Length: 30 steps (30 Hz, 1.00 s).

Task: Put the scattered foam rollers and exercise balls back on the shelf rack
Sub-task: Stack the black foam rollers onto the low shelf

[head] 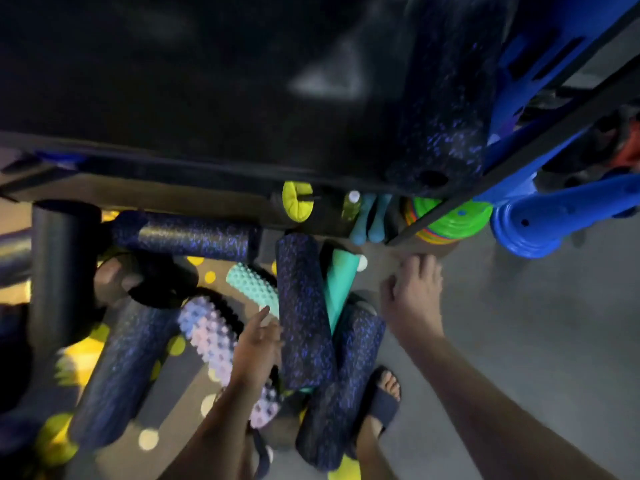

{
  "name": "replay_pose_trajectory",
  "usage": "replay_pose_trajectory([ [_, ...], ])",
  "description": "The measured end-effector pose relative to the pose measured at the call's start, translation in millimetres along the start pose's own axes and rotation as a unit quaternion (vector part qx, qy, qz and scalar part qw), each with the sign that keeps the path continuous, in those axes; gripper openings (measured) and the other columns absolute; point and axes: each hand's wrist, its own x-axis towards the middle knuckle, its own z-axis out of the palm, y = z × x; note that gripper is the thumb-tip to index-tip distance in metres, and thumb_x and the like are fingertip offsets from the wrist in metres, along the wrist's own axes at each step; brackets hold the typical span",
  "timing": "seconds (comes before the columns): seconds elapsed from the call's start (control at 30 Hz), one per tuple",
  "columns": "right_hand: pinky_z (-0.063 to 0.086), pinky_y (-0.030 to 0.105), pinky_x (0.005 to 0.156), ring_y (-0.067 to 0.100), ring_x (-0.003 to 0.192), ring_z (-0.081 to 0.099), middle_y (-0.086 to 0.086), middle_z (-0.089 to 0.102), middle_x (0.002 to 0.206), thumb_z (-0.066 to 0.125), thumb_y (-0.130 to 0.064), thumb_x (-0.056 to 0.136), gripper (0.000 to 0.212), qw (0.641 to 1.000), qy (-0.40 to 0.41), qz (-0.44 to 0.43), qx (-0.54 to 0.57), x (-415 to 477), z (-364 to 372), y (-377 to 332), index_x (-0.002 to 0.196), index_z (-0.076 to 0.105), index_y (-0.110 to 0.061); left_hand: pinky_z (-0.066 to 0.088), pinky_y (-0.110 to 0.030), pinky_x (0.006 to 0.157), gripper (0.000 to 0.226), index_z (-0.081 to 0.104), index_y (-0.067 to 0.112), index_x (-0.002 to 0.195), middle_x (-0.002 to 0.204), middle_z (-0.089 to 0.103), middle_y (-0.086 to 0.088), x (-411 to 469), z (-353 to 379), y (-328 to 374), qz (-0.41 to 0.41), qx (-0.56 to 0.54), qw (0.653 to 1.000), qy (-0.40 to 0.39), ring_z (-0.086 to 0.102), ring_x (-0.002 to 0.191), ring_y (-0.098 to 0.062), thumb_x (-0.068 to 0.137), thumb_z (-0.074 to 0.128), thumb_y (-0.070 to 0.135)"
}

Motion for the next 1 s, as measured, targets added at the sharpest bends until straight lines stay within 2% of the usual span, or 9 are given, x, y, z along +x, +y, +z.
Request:
replay_pose_trajectory([
  [0.07, 0.048, 0.051, 0.087, 0.042, 0.098, 0.05, 0.02, 0.05, 0.11, 0.059, -0.023, 0.077, 0.048, 0.989, -0.146, 0.027, -0.012, -45.0, 39.6, -4.6, 0.123, 0.056, -0.007, 0.047, -0.016, 0.045, 0.044, 0.046, 0.004, 0.149, 0.078, 0.069, -0.004, -5.3, -21.8, -28.5, -0.046, 0.045, 0.998, -0.002, 0.065, 0.051, -0.007, 0.105, 0.05, 0.0],
  [0.17, 0.042, 0.052, 0.106, 0.043, 0.124, 0.047, 0.019, 0.047, 0.133, 0.067, -0.033, 0.088, 0.063, 0.939, -0.297, 0.171, 0.018, -90.3, 83.5, -11.3, 0.143, 0.047, -0.009, 0.048, -0.022, 0.051, 0.039, 0.051, 0.014, 0.145, 0.092, 0.068, -0.007, -9.6, -33.6, -41.1, -0.097, 0.072, 0.992, -0.033, 0.065, 0.066, -0.014, 0.106, 0.053, 0.016],
  [0.23, 0.035, 0.051, 0.114, 0.04, 0.137, 0.039, 0.019, 0.039, 0.147, 0.066, -0.052, 0.09, 0.079, 0.885, -0.349, 0.301, 0.067, -101.7, 111.1, -13.3, 0.151, 0.036, -0.013, 0.05, -0.024, 0.057, 0.034, 0.051, 0.018, 0.14, 0.1, 0.068, -0.008, -0.2, -34.0, -42.8, -0.131, 0.074, 0.988, -0.036, 0.063, 0.077, -0.02, 0.106, 0.055, 0.02],
  [0.33, 0.035, 0.05, 0.115, 0.037, 0.141, 0.039, 0.015, 0.036, 0.155, 0.065, -0.077, 0.076, 0.105, 0.833, -0.358, 0.4, 0.136, -106.4, 165.4, -12.2, 0.155, 0.03, -0.019, 0.053, -0.034, 0.086, 0.066, 0.053, 0.02, 0.145, 0.124, 0.066, -0.007, 39.4, -40.1, -56.9, -0.138, 0.117, 0.982, -0.049, 0.065, 0.1, -0.024, 0.088, 0.068, 0.05],
  [0.47, 0.039, 0.049, 0.114, 0.034, 0.138, 0.045, 0.01, 0.042, 0.154, 0.068, -0.092, 0.05, 0.132, 0.821, -0.353, 0.417, 0.164, -119.9, 242.7, 23.9, 0.155, 0.029, -0.022, 0.047, -0.047, 0.11, 0.059, 0.05, 0.027, 0.148, 0.147, 0.055, -0.001, 109.1, -35.7, -102.8, -0.164, 0.14, 0.975, -0.054, 0.058, 0.128, -0.026, 0.098, 0.058, 0.056],
  [0.57, 0.041, 0.045, 0.113, 0.028, 0.135, 0.05, 0.001, 0.048, 0.151, 0.077, -0.09, 0.038, 0.143, 0.797, -0.396, 0.414, 0.191, -132.8, 267.3, 56.2, 0.157, 0.025, -0.027, 0.041, -0.036, 0.11, 0.077, 0.031, 0.018, 0.16, 0.16, 0.041, -0.005, 153.8, -10.2, -140.2, -0.181, 0.101, 0.978, -0.013, 0.046, 0.142, -0.028, 0.099, 0.058, 0.055],
  [0.67, 0.046, 0.036, 0.106, 0.02, 0.122, 0.059, -0.003, 0.059, 0.138, 0.09, -0.069, 0.048, 0.122, 0.773, -0.445, 0.398, 0.216, -160.2, 272.5, 70.8, 0.15, 0.036, -0.028, 0.051, -0.034, 0.1, 0.116, 0.037, 0.021, 0.158, 0.147, 0.056, -0.007, 156.2, 21.6, -180.9, -0.258, -0.004, 0.965, -0.053, 0.065, 0.123, -0.03, 0.067, 0.072, 0.084],
  [0.77, 0.053, 0.04, 0.101, 0.015, 0.111, 0.065, -0.007, 0.065, 0.126, 0.093, -0.064, 0.039, 0.116, 0.768, -0.434, 0.407, 0.238, -179.6, 250.9, 61.0, 0.14, 0.046, -0.03, 0.061, -0.035, 0.075, 0.087, 0.054, 0.023, 0.139, 0.126, 0.069, -0.002, 106.6, 24.2, -182.4, -0.261, -0.053, 0.961, -0.08, 0.073, 0.096, -0.021, 0.07, 0.08, 0.071],
  [1.0, 0.053, 0.042, 0.101, 0.015, 0.12, 0.061, -0.008, 0.062, 0.127, 0.086, -0.083, 0.022, 0.124, 0.787, -0.544, 0.254, 0.142, -179.2, 129.2, -25.1, 0.132, 0.044, -0.043, 0.058, -0.066, 0.085, 0.095, 0.063, 0.027, 0.132, 0.121, 0.075, -0.005, -48.2, -63.1, -122.5, -0.299, -0.112, 0.942, -0.1, 0.07, 0.114, -0.032, 0.052, 0.092, 0.068],
])
